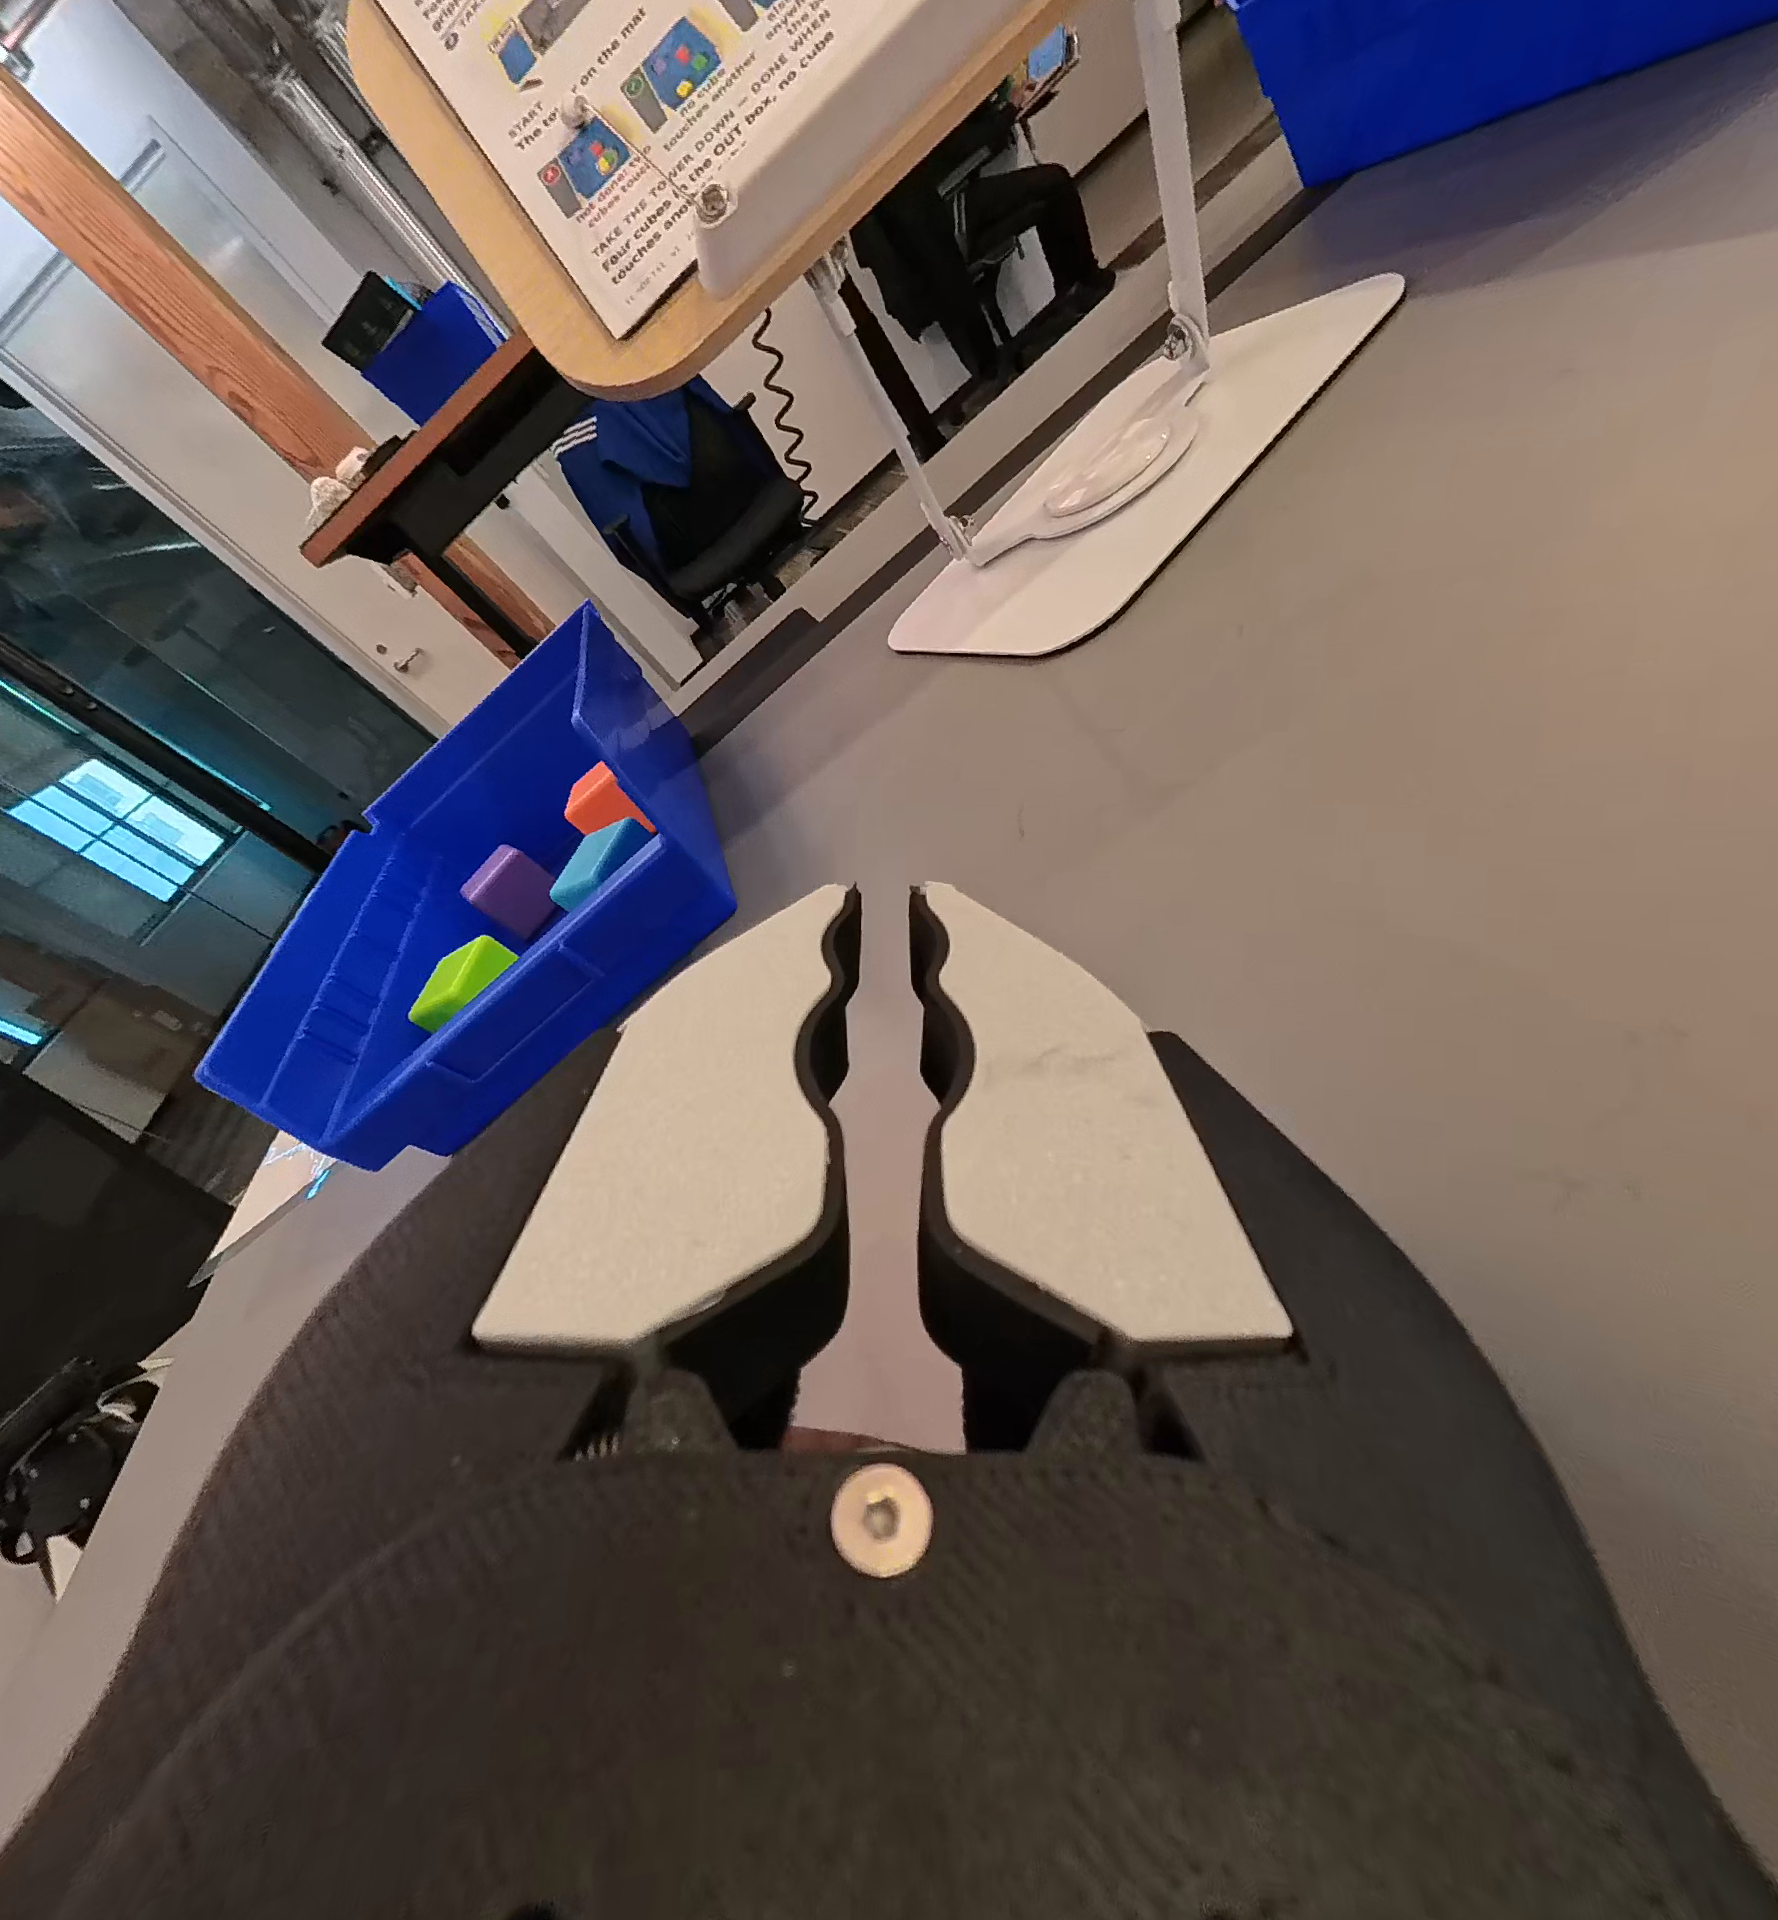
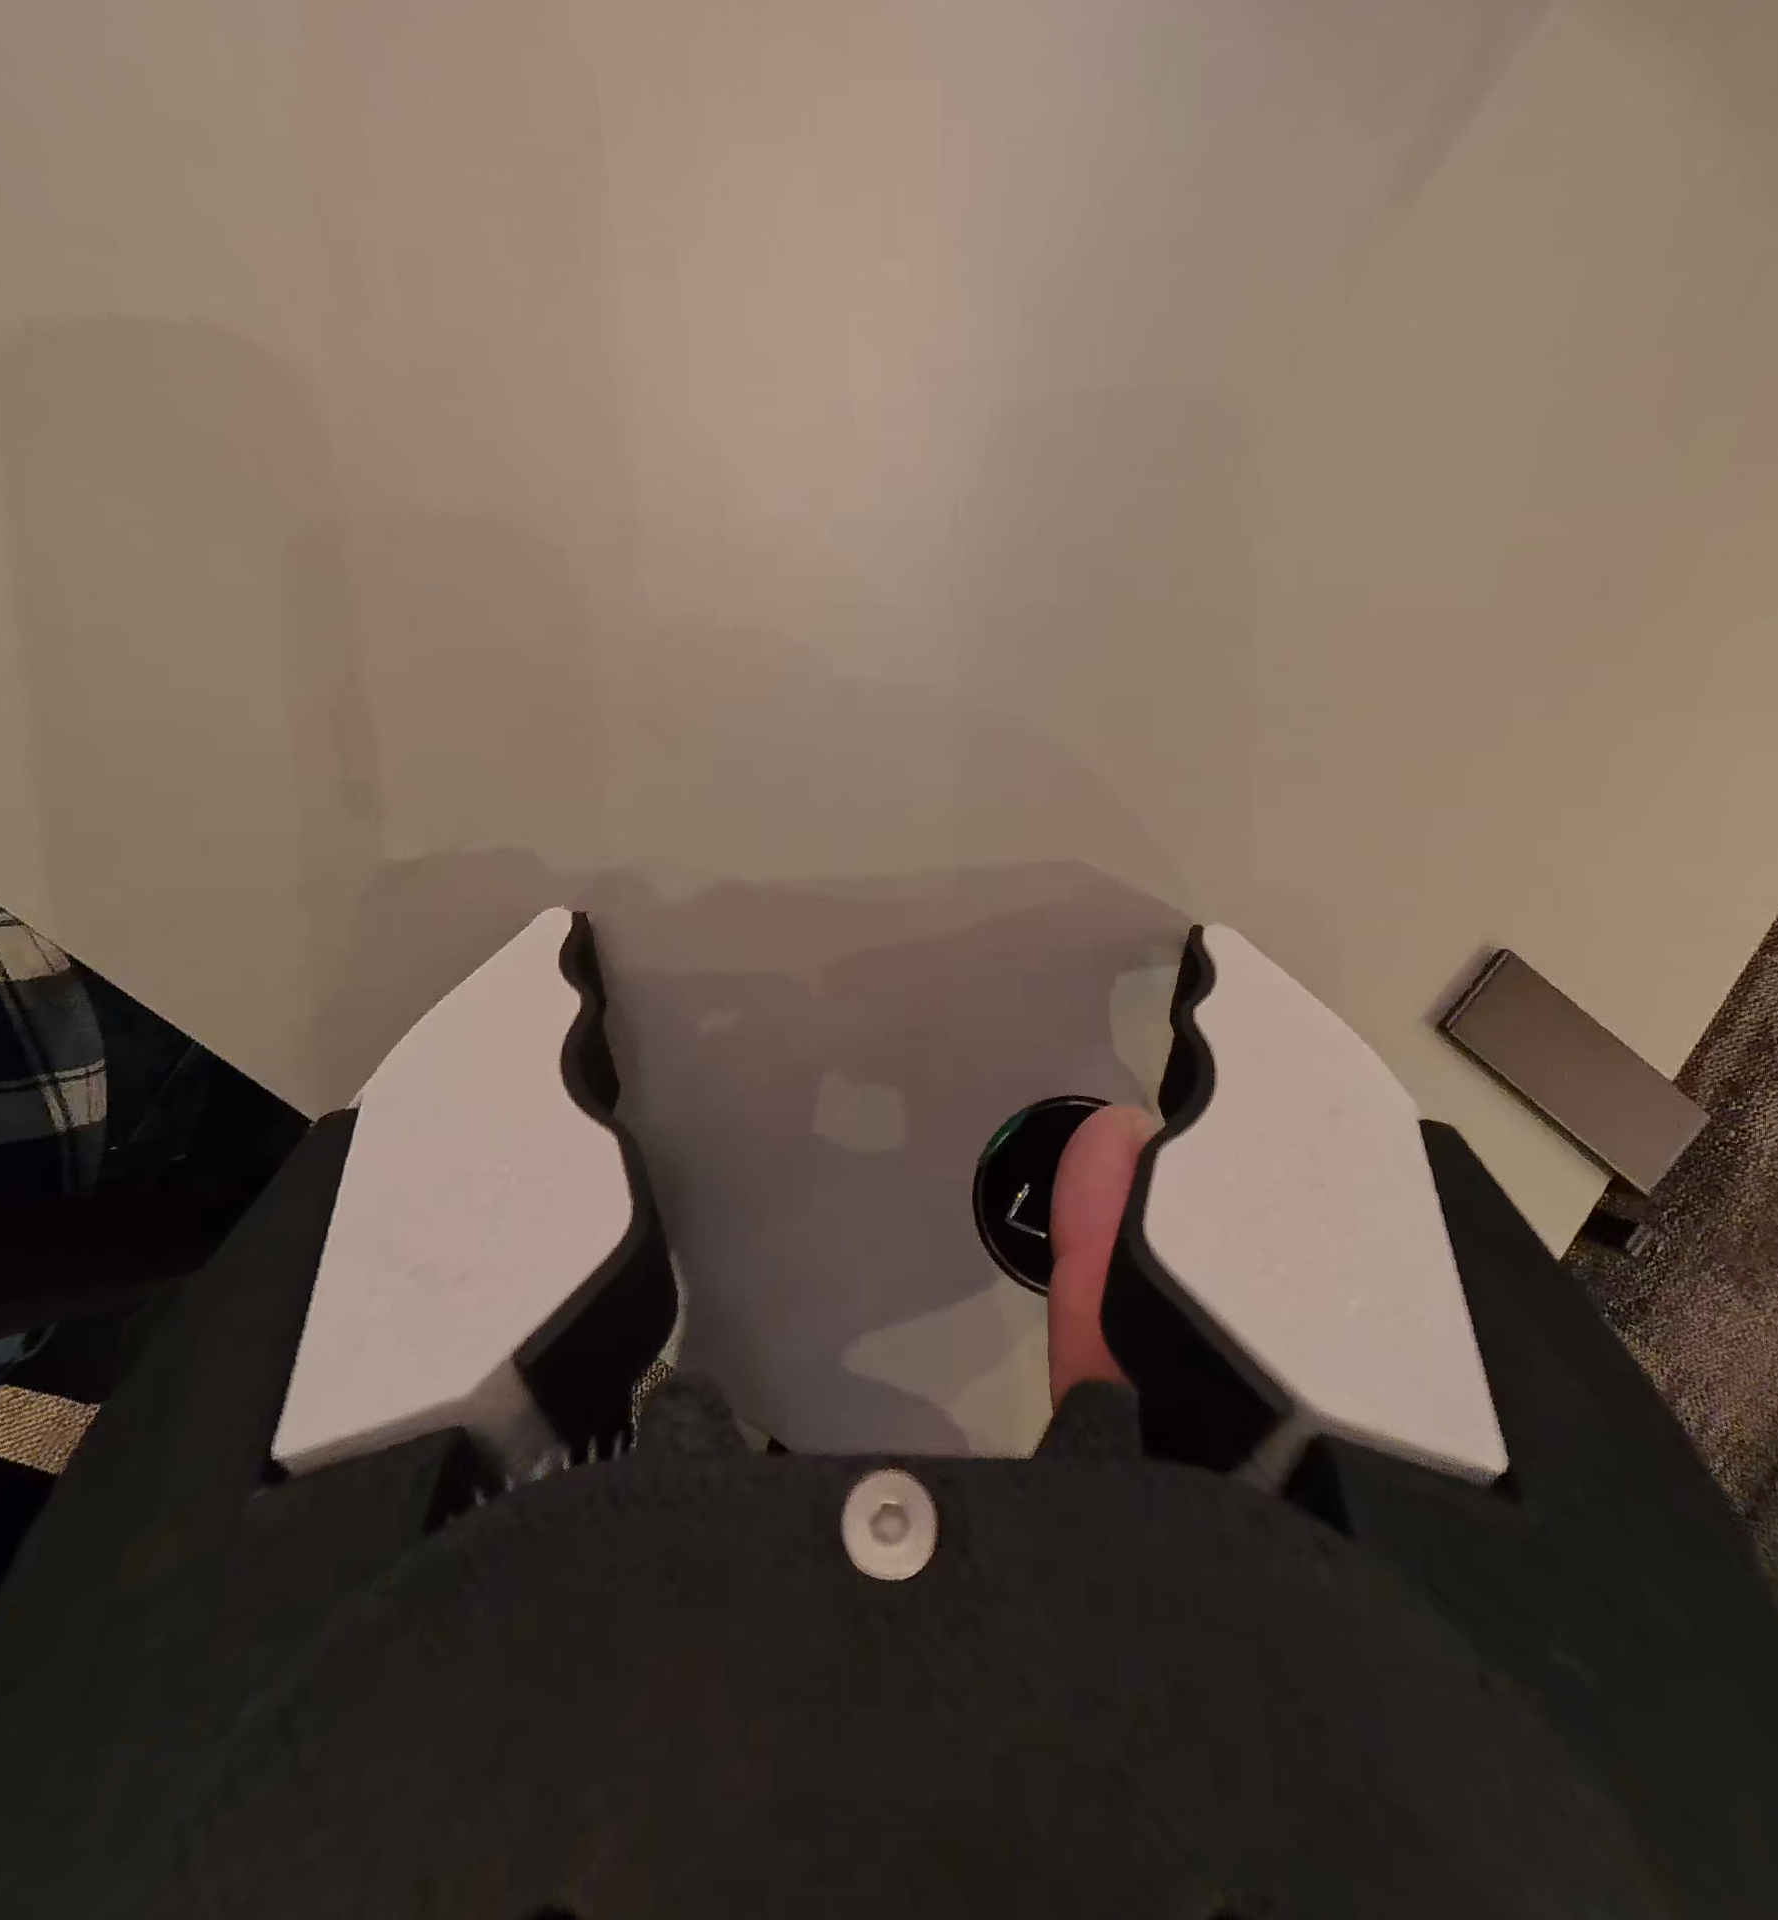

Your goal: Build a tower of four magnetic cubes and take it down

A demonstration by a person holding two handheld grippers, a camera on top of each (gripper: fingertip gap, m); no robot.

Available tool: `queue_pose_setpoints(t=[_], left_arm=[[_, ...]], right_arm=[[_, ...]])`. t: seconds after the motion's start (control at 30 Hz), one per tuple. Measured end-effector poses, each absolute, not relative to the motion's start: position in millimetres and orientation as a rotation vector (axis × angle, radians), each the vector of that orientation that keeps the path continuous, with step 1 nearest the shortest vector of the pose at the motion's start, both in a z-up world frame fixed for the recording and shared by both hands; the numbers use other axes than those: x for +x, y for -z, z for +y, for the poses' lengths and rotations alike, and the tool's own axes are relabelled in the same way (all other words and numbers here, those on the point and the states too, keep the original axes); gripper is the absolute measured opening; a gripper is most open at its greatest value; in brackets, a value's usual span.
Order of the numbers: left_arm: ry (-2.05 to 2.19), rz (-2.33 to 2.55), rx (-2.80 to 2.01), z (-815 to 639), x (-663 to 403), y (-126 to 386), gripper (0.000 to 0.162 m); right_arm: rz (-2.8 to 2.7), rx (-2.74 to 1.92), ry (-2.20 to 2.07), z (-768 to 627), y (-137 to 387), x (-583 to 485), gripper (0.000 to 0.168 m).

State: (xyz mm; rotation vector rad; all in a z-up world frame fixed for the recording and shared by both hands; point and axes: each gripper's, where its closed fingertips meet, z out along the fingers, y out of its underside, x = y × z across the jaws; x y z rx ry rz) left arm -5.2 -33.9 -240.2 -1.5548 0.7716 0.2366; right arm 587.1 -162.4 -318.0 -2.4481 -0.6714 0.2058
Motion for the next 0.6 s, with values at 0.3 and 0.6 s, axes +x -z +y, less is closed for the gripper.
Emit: queue_pose_setpoints(t=[0.3,0.6], left_arm=[[-0.235,0.773,-1.556,-33.5,-4.7,244.4,0.008],[-0.241,0.781,-1.564,-33.2,-4.3,253.2,0.008]], right_arm=[[-0.683,-2.455,-0.209,-162.8,322.2,587.2,0.105],[-0.692,-2.462,-0.211,-163.0,329.4,587.5,0.103]])
